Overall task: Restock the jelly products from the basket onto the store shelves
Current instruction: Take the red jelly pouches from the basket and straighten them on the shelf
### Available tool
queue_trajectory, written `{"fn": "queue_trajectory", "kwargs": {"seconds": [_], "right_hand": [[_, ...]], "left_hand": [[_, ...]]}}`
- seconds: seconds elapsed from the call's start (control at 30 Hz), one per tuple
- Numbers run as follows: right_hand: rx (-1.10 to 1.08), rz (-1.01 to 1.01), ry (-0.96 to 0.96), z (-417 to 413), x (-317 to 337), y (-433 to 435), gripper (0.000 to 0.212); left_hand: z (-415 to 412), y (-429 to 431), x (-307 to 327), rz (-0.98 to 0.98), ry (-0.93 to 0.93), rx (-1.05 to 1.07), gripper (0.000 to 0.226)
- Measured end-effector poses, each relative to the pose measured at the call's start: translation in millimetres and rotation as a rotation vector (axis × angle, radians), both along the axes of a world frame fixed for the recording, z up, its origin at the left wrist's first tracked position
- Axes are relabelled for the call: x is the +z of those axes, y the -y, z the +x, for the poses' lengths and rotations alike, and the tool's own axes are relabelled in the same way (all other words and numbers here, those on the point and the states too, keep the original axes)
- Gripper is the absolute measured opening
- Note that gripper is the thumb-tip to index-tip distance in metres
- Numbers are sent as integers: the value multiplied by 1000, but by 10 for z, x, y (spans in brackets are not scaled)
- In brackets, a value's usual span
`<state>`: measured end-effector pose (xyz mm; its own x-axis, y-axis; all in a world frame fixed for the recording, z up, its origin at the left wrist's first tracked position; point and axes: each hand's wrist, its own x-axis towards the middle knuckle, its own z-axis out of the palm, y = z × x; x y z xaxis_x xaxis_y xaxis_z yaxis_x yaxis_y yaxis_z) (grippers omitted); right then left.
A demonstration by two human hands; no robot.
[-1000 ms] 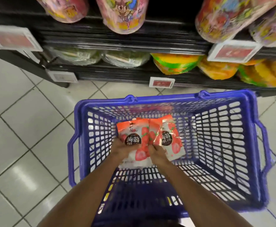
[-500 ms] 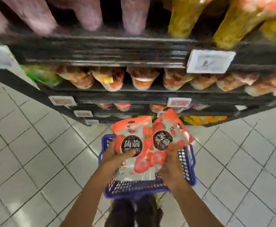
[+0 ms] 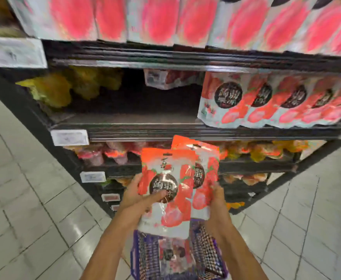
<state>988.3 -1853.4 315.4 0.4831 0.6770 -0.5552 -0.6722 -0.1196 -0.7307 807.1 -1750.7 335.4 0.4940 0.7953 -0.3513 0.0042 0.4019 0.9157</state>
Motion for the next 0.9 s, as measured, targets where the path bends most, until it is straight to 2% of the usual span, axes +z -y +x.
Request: {"fn": "queue_trajectory", "kwargs": {"seconds": [0.1,0.17,0.23,0.3,0.37,0.57,0.7,0.9], "right_hand": [[99,157,172,-64,272,-40,38],[141,185,286,-61,370,-50,44],[178,178,378,-15,460,-28,42],[232,129,463,53,558,1,34],[266,104,515,122,645,27,39],[148,124,618,308,827,26,31],[46,151,642,367,920,-16,32],[18,187,754,422,986,-140,27]], "left_hand": [[-19,-45,299,94,27,21,95],[-40,-78,400,119,52,31,98],[-49,-104,475,131,52,9,99],[-31,-138,536,151,61,-21,80],[11,-159,599,158,60,-55,65],[187,-165,763,220,29,-96,60],[261,-218,822,242,0,22,74],[279,-415,800,255,-53,137,55]]}}
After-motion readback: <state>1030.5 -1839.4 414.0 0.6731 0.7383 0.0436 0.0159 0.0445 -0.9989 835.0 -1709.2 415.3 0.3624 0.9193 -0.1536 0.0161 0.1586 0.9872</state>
